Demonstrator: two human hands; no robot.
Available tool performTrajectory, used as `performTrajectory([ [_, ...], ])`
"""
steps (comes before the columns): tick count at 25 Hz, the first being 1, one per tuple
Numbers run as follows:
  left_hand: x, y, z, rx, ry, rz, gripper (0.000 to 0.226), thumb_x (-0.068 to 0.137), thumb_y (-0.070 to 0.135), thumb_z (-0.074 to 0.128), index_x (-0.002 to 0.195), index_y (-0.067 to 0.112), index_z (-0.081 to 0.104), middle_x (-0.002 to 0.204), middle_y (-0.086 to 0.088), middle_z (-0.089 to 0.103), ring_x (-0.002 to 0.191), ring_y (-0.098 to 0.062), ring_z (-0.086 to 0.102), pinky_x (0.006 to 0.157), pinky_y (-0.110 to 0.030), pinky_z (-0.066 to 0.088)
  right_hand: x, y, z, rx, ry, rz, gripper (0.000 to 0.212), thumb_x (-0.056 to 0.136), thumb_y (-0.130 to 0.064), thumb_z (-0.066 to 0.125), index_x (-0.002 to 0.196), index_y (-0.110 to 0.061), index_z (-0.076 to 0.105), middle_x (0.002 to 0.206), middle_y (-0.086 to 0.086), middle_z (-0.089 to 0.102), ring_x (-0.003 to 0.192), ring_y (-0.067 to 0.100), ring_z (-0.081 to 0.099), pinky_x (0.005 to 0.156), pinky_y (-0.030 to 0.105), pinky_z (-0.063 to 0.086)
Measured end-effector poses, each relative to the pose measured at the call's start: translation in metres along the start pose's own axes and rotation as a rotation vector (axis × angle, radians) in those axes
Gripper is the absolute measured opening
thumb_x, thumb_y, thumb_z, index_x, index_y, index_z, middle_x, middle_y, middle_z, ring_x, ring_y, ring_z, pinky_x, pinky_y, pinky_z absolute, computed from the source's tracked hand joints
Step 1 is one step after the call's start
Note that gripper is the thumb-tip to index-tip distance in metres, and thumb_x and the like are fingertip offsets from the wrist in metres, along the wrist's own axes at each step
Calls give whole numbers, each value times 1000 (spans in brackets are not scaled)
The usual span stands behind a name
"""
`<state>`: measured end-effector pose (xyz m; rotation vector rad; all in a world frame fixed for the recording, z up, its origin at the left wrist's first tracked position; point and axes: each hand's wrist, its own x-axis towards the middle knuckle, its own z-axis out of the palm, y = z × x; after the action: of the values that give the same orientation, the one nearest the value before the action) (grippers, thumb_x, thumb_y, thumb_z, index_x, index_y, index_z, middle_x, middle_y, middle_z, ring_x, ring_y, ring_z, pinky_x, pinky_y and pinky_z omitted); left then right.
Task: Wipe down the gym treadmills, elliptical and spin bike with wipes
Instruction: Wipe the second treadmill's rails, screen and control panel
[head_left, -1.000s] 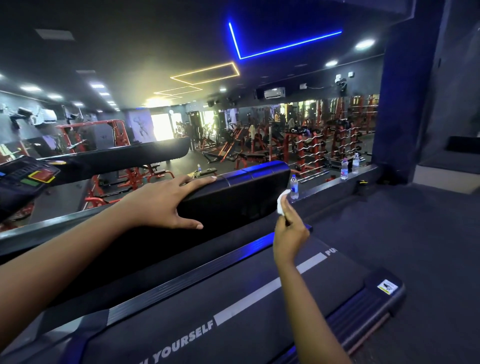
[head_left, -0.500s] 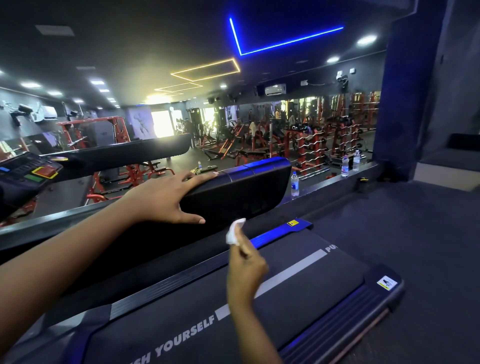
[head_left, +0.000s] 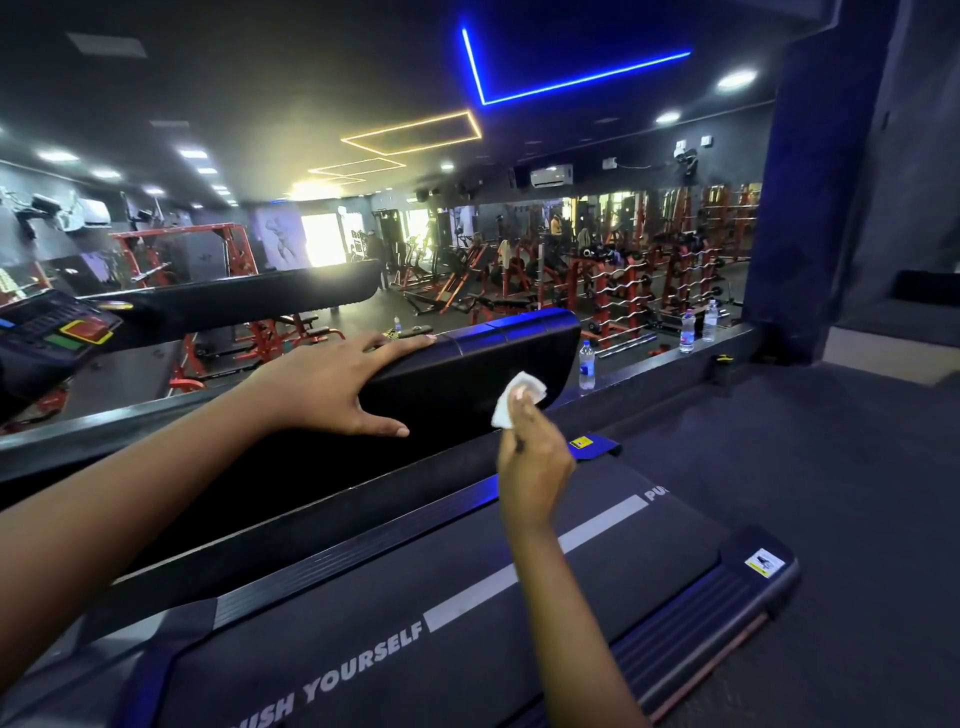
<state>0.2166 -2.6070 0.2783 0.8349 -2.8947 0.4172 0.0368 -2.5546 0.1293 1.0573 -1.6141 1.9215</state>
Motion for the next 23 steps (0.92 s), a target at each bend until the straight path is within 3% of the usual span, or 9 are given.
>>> performTrajectory([
  [3, 0, 1, -1, 1, 6, -9, 100, 39, 103, 3, 124, 63, -29, 143, 5, 34, 123, -19, 48, 91, -33, 45, -40, -29, 0, -32, -49, -162, 44, 56, 11, 65, 96, -5, 73, 95, 12, 72, 61, 25, 66, 60, 27, 50],
  [6, -2, 2, -2, 1, -8, -16, 99, 39, 103, 3, 122, 64, -30, 144, 5, 34, 124, -19, 47, 92, -34, 46, -44, -27, -10, 52, -147, -208, 44, 58, 11, 67, 98, -5, 73, 97, 12, 72, 74, 24, 70, 70, 26, 52],
  [11, -2, 2, -3, 10, -13, -11, 99, 40, 103, 2, 124, 62, -30, 146, 7, 30, 126, -18, 45, 94, -35, 44, 54, 12, -25, 94, 24, 57, 41, 71, 16, 58, 106, -2, 70, 104, 16, 69, 91, 29, 68, 83, 22, 46],
  [15, -2, 1, -2, 4, -1, -14, 101, 39, 103, 2, 126, 61, -29, 146, 7, 30, 126, -18, 45, 93, -36, 45, 88, 25, -12, -75, -40, -160, 48, 68, 20, 58, 108, -3, 69, 109, 15, 68, 93, 31, 66, 82, 22, 46],
  [20, 0, -2, 1, -16, 20, 10, 94, 42, 103, 5, 120, 67, -33, 145, 8, 32, 123, -19, 48, 93, -37, 47, 43, 38, -1, 91, 69, 110, 48, 68, 24, 57, 109, 2, 67, 113, 20, 65, 102, 32, 63, 93, 8, 37],
  [23, 1, -2, -1, 33, 12, 8, 101, 47, 101, 14, 132, 62, -26, 141, 4, 35, 121, -21, 50, 92, -37, 47, 13, 27, 8, 222, 159, 227, 41, 73, 23, 57, 107, 3, 67, 112, 21, 65, 105, 29, 62, 92, 3, 38],
])
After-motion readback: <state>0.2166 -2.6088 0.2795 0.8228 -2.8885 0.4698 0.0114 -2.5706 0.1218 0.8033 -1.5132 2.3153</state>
